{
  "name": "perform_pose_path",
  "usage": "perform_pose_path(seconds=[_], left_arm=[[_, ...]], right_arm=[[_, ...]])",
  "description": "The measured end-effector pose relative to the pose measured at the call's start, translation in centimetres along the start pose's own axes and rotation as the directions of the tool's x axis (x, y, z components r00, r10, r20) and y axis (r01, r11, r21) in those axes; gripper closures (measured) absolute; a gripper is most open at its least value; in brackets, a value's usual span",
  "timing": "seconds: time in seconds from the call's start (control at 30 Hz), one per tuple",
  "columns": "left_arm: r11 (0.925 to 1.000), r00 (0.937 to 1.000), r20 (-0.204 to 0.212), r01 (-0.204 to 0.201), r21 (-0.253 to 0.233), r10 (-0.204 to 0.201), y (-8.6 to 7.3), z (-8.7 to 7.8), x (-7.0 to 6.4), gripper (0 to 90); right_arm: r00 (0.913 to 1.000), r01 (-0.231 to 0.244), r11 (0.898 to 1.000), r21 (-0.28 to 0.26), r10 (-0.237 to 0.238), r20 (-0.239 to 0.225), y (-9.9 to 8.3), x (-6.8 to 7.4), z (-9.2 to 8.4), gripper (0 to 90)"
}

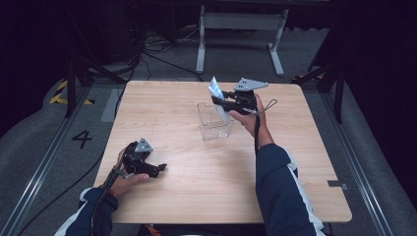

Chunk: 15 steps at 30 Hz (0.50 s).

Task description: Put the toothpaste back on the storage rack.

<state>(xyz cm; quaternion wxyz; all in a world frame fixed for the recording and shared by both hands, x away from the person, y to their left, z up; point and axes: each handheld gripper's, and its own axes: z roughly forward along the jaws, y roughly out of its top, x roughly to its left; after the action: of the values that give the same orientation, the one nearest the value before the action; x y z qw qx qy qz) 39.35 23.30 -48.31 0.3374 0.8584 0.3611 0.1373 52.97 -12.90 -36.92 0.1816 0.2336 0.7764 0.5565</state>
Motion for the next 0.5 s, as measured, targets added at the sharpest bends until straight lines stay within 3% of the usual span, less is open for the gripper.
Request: perform_pose_path(seconds=[0.33, 0.5], left_arm=[[1.0000, 1.0000, -0.001, -0.001, 0.001, 0.001, 0.00, 0.00, 0.00, 6.6], [1.0000, 1.0000, -0.002, 0.000, 0.002, 0.000, 0.00, -0.01, 0.00, 6.6]], right_arm=[[1.0000, -0.001, 1.000, 0.026, 0.001, 0.006, -0.54, -0.26, 0.30, 63.6], [0.9997, 0.024, 0.998, 0.056, -0.024, 0.006, -0.52, 0.14, 0.29, 63.5]])
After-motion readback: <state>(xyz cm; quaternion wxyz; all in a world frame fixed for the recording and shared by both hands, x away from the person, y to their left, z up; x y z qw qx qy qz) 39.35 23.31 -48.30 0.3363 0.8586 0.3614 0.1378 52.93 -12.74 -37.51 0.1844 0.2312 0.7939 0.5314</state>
